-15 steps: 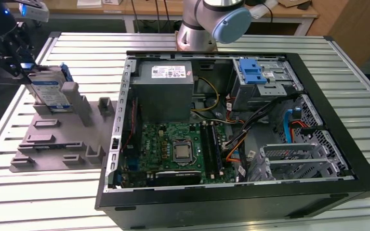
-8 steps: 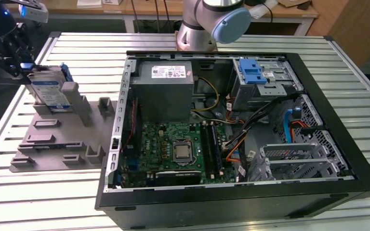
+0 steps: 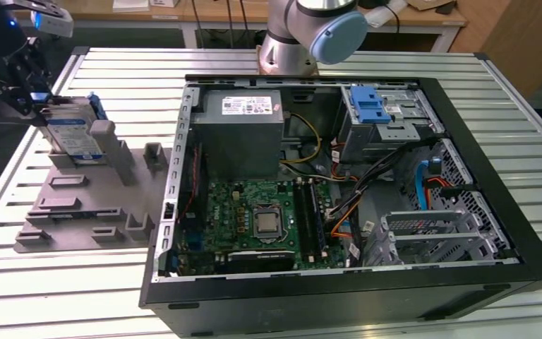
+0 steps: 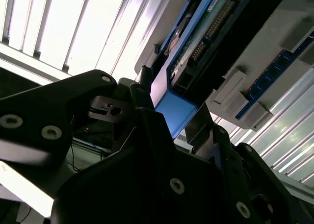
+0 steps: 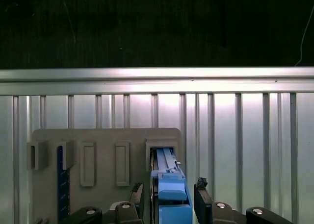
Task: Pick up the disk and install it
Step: 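Pick up the disk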
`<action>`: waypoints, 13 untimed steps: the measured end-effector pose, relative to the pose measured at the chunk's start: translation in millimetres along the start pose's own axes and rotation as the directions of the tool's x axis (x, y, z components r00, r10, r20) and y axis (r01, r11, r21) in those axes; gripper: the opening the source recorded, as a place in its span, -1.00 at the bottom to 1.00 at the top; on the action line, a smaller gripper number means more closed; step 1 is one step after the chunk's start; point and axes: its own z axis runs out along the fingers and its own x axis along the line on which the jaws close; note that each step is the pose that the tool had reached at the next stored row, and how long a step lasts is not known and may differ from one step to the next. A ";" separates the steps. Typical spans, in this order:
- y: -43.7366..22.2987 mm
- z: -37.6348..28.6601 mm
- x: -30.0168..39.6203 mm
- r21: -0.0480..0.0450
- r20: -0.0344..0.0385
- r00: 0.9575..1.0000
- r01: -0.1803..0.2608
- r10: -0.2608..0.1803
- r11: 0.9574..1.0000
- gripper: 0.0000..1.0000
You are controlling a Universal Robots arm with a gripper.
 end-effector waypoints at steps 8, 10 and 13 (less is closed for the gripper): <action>0.0 0.3 0.2 0.000 -0.009 1.000 0.000 0.000 1.000 0.05; 0.0 0.3 -0.4 0.000 -0.009 1.000 0.000 0.000 1.000 0.05; 0.1 0.4 -1.8 0.000 -0.009 1.000 0.000 0.000 1.000 0.05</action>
